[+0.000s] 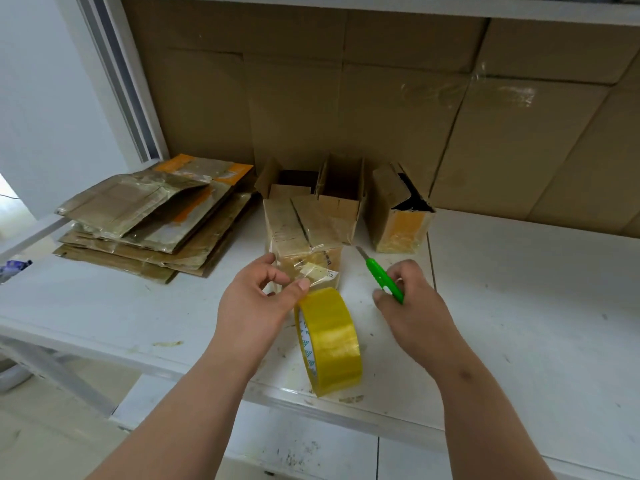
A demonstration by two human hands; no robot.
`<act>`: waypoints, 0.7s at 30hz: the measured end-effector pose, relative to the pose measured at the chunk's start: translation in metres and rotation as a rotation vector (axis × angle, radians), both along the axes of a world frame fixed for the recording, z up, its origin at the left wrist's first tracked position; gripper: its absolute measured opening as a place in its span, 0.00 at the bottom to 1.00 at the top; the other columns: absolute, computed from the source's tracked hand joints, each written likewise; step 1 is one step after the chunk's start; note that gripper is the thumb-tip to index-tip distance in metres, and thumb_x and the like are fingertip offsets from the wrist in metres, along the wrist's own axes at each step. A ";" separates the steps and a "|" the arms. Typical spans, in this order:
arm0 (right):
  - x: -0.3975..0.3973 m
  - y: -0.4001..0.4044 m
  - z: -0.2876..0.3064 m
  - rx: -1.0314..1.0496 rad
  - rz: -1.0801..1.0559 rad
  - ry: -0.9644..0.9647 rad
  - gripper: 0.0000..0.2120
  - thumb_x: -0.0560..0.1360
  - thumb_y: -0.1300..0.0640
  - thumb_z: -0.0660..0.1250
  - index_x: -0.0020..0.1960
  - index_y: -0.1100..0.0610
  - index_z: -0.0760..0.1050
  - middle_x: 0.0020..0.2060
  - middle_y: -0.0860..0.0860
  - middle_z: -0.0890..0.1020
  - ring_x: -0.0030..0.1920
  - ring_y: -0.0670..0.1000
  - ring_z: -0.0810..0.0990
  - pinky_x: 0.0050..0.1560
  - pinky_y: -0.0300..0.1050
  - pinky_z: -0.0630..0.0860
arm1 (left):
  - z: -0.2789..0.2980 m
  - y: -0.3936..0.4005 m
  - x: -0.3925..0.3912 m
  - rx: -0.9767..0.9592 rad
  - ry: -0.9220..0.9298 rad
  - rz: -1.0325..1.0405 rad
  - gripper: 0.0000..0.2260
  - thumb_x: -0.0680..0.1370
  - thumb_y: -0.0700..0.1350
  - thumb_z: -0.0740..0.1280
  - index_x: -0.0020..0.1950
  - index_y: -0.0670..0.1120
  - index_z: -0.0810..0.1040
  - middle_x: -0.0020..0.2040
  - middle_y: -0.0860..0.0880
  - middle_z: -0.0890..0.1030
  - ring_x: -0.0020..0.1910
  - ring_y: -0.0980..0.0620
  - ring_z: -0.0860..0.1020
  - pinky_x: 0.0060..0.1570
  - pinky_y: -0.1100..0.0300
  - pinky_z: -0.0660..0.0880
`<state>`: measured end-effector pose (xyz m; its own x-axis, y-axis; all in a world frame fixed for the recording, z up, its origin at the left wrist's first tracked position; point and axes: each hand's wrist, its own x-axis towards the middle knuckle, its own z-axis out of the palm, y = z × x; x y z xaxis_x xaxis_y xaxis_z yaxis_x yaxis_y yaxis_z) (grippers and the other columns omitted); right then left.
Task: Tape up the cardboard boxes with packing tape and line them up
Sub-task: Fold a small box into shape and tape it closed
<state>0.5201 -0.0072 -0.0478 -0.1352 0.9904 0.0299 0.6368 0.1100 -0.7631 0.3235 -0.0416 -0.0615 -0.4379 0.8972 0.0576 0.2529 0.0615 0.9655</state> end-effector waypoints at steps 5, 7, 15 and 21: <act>-0.008 -0.009 0.017 0.004 0.176 0.025 0.03 0.83 0.49 0.57 0.53 0.45 0.68 0.33 0.45 0.72 0.31 0.43 0.69 0.33 0.39 0.65 | -0.006 0.000 0.000 -0.019 -0.128 -0.073 0.08 0.72 0.53 0.75 0.36 0.51 0.86 0.73 0.60 0.71 0.69 0.56 0.71 0.66 0.52 0.67; -0.010 -0.009 0.018 0.050 0.204 -0.051 0.04 0.83 0.49 0.57 0.52 0.44 0.70 0.32 0.44 0.72 0.31 0.43 0.70 0.33 0.38 0.65 | -0.010 0.000 -0.001 -0.016 -0.263 -0.124 0.07 0.72 0.51 0.75 0.36 0.50 0.86 0.73 0.61 0.70 0.69 0.57 0.71 0.68 0.51 0.68; -0.014 -0.008 0.028 0.243 0.188 -0.218 0.11 0.79 0.46 0.64 0.58 0.43 0.81 0.45 0.42 0.79 0.45 0.43 0.76 0.45 0.40 0.75 | -0.010 0.003 0.002 -0.018 -0.462 -0.159 0.15 0.61 0.52 0.77 0.43 0.45 0.88 0.71 0.58 0.74 0.70 0.55 0.72 0.71 0.44 0.67; -0.019 -0.006 0.032 0.263 0.190 -0.329 0.14 0.79 0.45 0.62 0.61 0.43 0.80 0.44 0.45 0.77 0.45 0.46 0.75 0.43 0.43 0.74 | -0.014 0.005 0.002 0.008 -0.489 -0.143 0.12 0.62 0.47 0.74 0.42 0.43 0.87 0.68 0.57 0.76 0.68 0.52 0.74 0.70 0.44 0.69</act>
